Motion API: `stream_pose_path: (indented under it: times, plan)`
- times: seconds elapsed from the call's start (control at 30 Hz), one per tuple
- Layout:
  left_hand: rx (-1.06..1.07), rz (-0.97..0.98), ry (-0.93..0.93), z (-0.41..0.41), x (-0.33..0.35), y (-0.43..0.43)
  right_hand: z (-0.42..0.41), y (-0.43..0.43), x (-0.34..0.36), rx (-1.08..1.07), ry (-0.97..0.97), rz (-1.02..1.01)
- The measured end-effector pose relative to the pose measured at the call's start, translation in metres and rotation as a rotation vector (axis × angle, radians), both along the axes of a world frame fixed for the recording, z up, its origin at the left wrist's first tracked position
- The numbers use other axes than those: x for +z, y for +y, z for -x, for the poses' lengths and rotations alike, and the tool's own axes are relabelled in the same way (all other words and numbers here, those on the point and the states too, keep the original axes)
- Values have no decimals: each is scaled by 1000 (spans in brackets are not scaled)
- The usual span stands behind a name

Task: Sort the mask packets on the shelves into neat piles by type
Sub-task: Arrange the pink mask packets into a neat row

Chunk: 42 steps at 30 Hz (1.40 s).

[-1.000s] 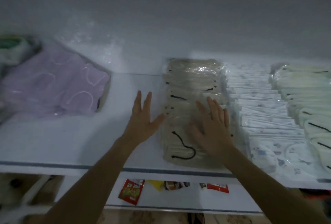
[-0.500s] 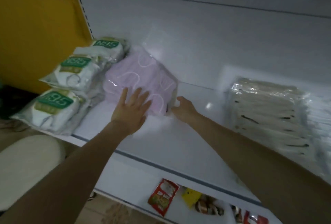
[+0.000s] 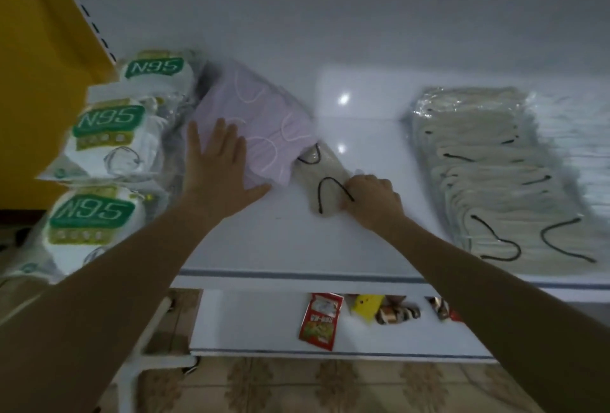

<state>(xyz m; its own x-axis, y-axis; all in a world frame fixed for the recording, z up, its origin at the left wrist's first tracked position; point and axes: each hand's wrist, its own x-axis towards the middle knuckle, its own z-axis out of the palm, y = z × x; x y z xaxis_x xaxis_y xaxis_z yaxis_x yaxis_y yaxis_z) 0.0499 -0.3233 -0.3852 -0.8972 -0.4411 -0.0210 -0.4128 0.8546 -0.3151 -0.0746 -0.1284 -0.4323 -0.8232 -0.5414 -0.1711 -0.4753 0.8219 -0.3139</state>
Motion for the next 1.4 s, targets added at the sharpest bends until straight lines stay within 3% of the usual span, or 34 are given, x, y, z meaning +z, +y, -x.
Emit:
stream_pose_path:
  times: [0.13,0.3,0.47,0.57,0.67,0.73,0.87,0.97,1.07,1.2,1.3,1.4]
  plan:
    - [50,-71,49,-1,-6,-1,5,12,6,-56,-135,90]
    - [172,21,32,2,-7,0,1,36,8,-85,-257,309]
    - [246,-46,81,7,-5,12,5,99,36,-104,-83,576]
    - [210,-81,149,14,-7,21,-1,162,51,-294,24,631]
    - [167,-126,297,19,-11,20,-21,200,37,-623,-41,601]
    - [114,-131,358,22,-19,10,-27,202,20,-703,-152,530]
    - [62,-183,265,15,-49,-19,-24,192,9,-675,-268,430]
    - [-47,-60,257,8,-57,-19,-27,197,3,-543,-25,148]
    - [-233,108,232,4,-55,-15,-22,208,-1,-449,263,65]
    - [-513,256,360,0,-66,-6,-29,216,-14,-397,190,-101]
    - [-481,271,335,-3,-60,4,-37,214,-18,-409,186,-63]
    - [-345,163,147,0,-51,11,-37,218,-18,-407,135,-84]
